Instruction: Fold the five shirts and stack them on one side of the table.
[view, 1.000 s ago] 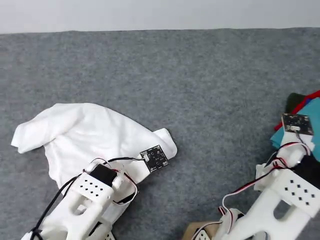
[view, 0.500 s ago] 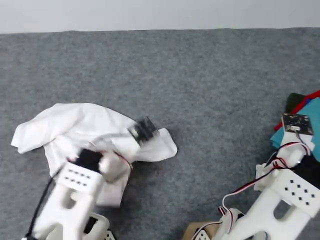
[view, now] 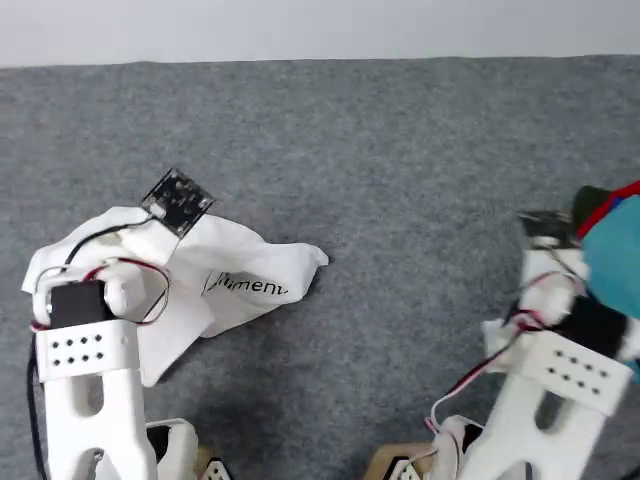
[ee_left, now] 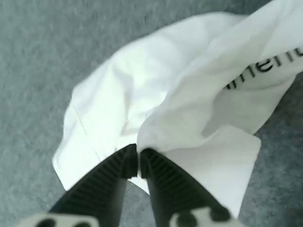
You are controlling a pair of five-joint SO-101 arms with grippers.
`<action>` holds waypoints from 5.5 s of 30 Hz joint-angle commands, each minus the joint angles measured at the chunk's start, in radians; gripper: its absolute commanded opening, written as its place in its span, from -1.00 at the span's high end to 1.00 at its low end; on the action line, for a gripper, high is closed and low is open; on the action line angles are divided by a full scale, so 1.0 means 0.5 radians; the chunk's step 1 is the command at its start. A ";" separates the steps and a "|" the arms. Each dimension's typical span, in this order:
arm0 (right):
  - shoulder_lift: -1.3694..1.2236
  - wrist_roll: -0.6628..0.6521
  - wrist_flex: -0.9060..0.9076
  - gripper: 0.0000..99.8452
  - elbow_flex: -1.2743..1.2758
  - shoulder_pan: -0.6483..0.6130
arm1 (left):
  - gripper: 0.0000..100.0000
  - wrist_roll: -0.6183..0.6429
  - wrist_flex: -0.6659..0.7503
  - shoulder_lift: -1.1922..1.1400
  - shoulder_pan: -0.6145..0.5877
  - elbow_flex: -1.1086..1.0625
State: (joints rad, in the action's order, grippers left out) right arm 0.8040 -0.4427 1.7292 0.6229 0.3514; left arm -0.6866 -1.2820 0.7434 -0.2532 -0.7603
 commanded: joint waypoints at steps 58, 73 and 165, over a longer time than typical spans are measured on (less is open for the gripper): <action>-3.485 0.819 0.130 0.96 -3.667 -2.552 | 0.99 -0.632 0.767 0.031 -1.151 -0.677; -3.365 0.829 -0.216 0.67 -3.590 -2.275 | 0.99 -0.629 0.789 0.043 -1.046 -0.818; -3.322 0.687 -0.554 0.63 -3.090 -2.220 | 0.99 0.230 0.046 0.046 -0.577 -0.250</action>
State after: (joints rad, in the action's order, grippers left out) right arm -0.8669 -0.0928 1.5037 -0.9145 -0.7549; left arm -0.5746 -1.2988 0.7480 -0.5370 -0.8753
